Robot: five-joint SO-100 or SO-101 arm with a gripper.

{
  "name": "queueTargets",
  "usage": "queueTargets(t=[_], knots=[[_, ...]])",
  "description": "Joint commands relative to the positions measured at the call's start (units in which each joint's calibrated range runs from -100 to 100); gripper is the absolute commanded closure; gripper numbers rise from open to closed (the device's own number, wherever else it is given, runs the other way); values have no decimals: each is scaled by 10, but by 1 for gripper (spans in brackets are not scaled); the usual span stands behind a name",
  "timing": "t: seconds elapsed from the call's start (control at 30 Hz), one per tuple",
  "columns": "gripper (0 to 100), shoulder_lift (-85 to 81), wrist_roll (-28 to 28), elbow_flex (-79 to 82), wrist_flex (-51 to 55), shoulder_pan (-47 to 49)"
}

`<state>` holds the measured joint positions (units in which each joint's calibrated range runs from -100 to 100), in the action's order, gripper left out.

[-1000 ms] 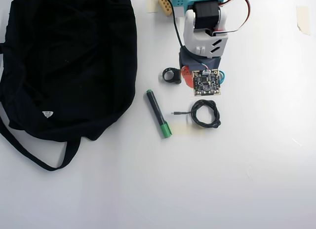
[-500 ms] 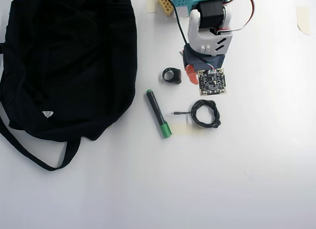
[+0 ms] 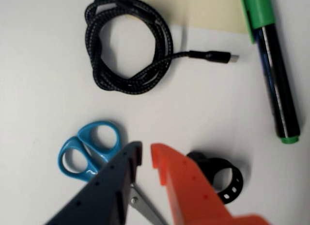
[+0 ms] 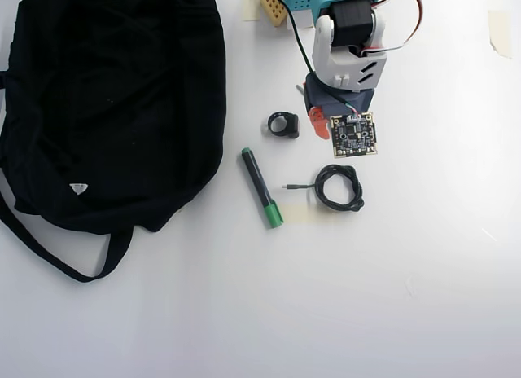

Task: Put the cable into the black bag

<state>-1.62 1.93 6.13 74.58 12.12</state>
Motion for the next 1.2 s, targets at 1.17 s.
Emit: queueTargets(t=[1.17], knots=[[79,107,102,-41,-71,21]])
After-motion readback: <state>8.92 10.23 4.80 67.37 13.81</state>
